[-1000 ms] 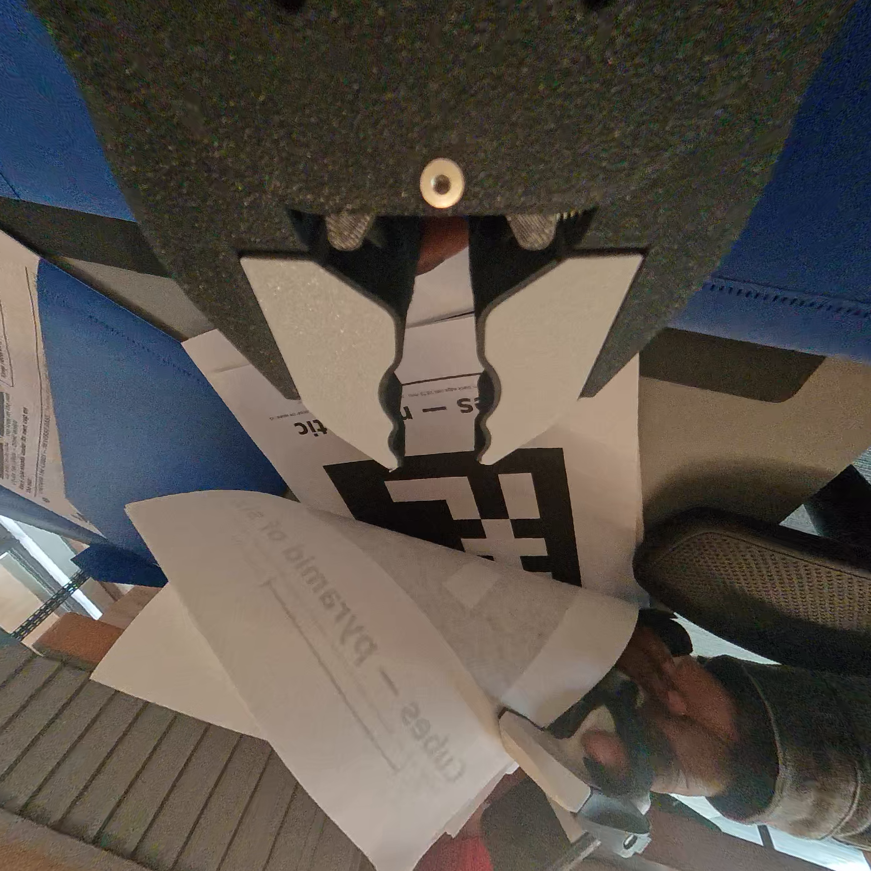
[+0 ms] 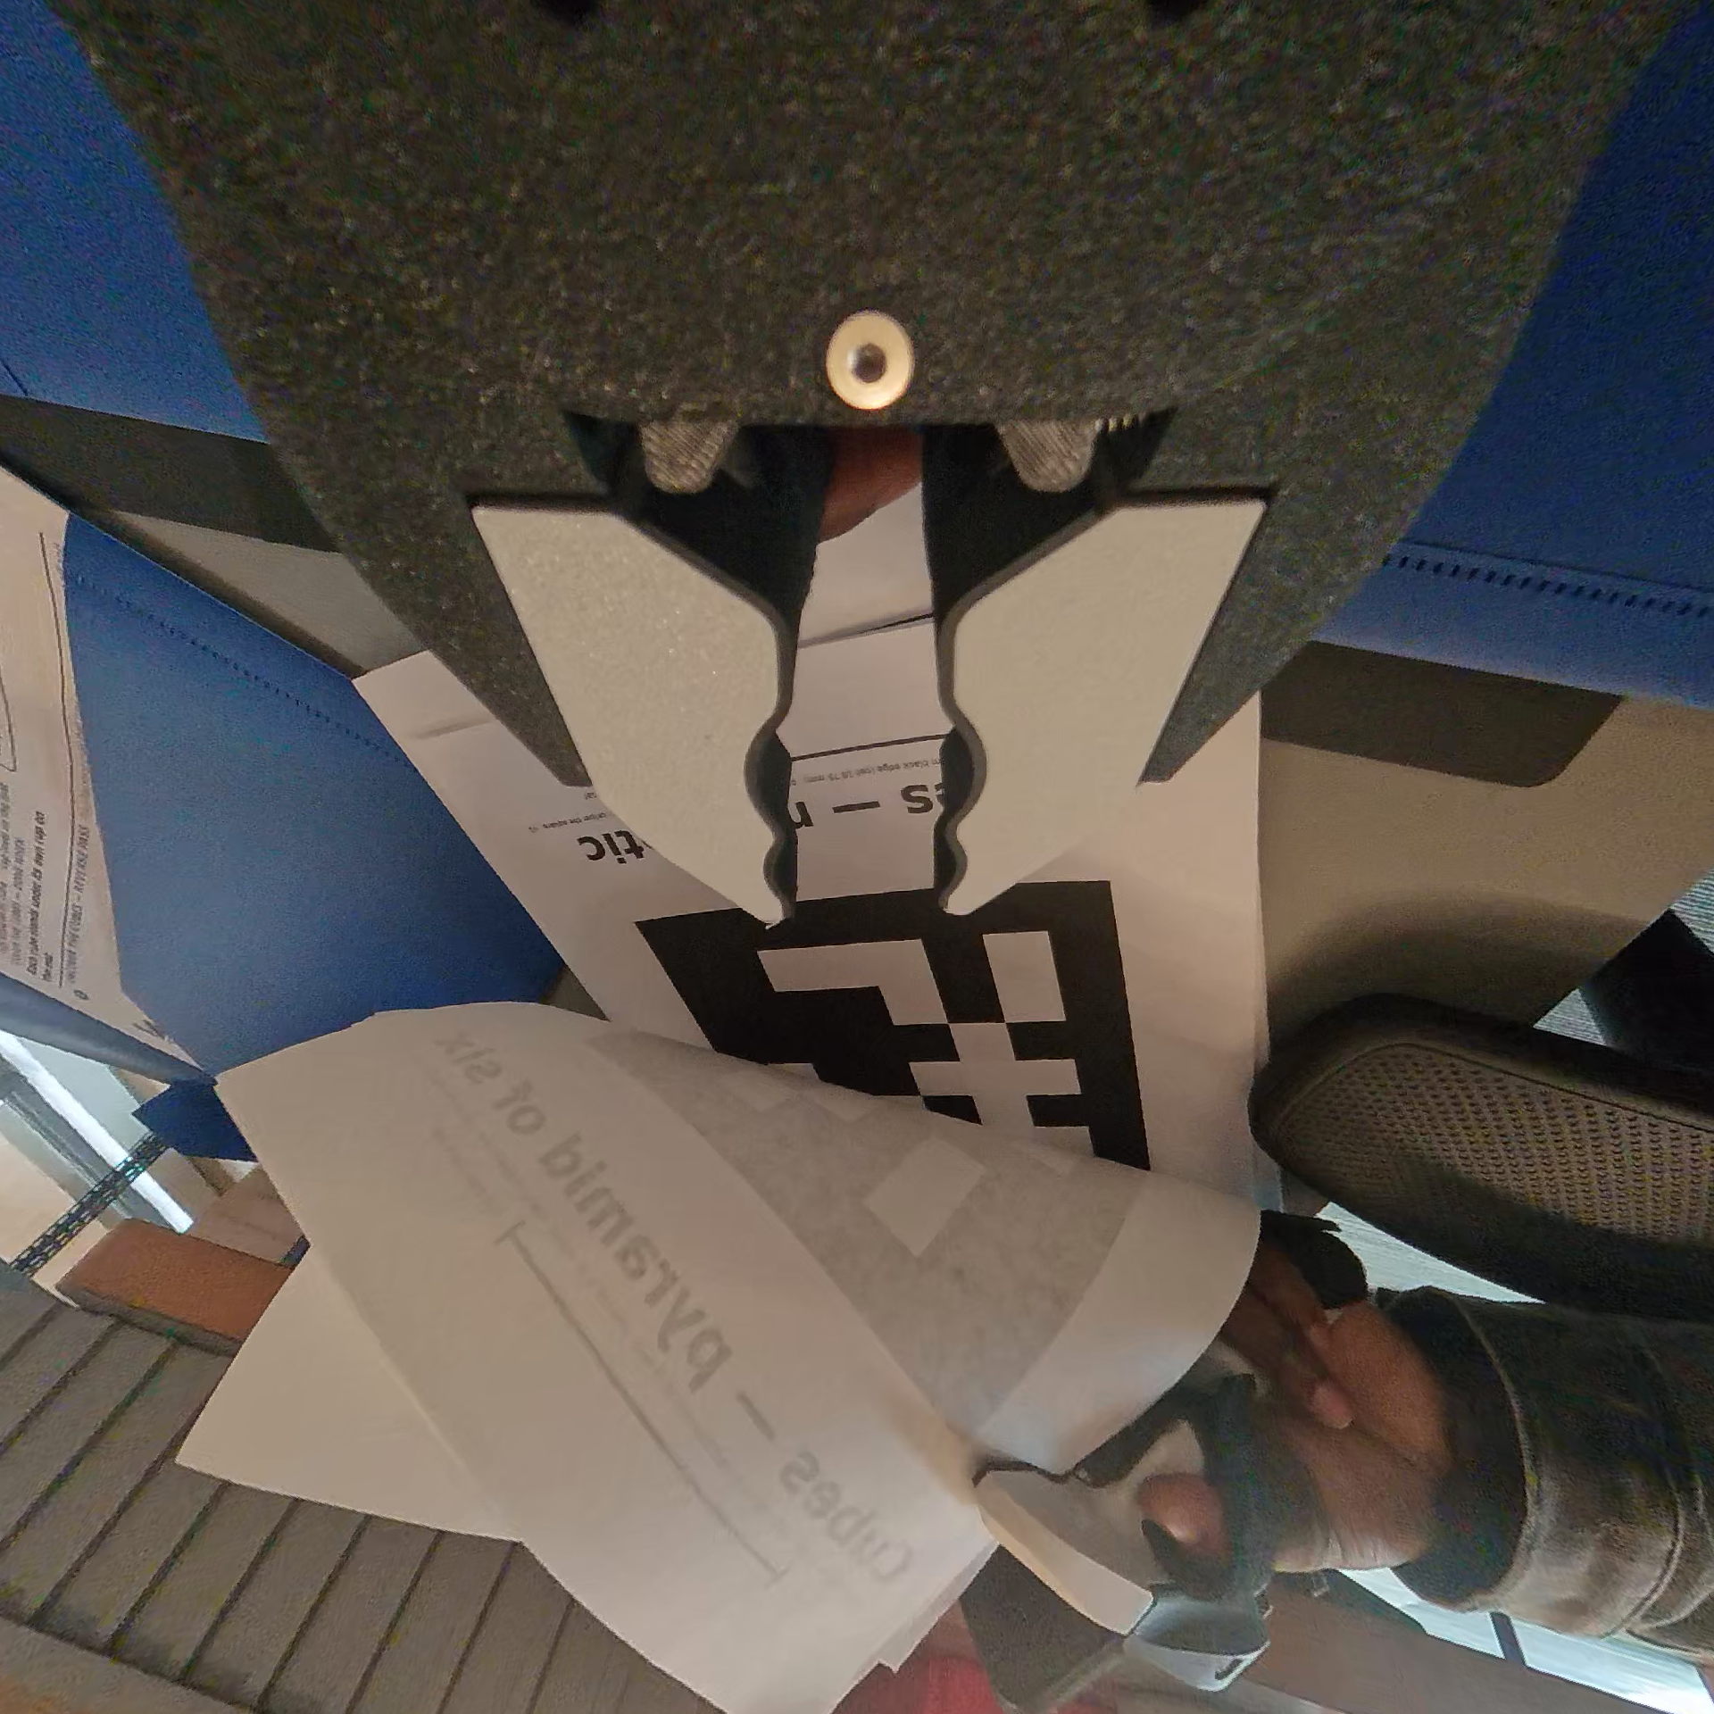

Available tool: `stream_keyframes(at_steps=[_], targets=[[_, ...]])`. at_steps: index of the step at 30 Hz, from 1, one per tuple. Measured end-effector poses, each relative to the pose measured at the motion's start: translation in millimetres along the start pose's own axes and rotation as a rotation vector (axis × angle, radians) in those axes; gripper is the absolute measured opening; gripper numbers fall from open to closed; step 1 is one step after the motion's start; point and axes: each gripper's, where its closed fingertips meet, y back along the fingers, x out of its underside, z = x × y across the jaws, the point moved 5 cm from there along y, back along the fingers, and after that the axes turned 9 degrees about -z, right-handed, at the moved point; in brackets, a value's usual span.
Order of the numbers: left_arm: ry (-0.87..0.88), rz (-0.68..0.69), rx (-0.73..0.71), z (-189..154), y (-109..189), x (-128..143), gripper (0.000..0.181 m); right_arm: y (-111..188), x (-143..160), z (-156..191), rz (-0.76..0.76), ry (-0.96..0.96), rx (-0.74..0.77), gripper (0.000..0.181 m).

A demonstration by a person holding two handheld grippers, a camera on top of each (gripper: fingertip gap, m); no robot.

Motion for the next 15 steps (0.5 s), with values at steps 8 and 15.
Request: stream_keyframes(at_steps=[8, 15], targets=[[-0.007, 0.006, -0.009, 0.3, -0.5, 1.3, 0.016, -1.0, 0.8, 1.4, 0.012, 0.010, -0.008, 0.028], [-0.015, 0.018, -0.016, 0.5, -1.1, 2.9, 0.016, -1.5, 1.0, 1.4, 0.015, 0.012, -0.006, 0.028]])
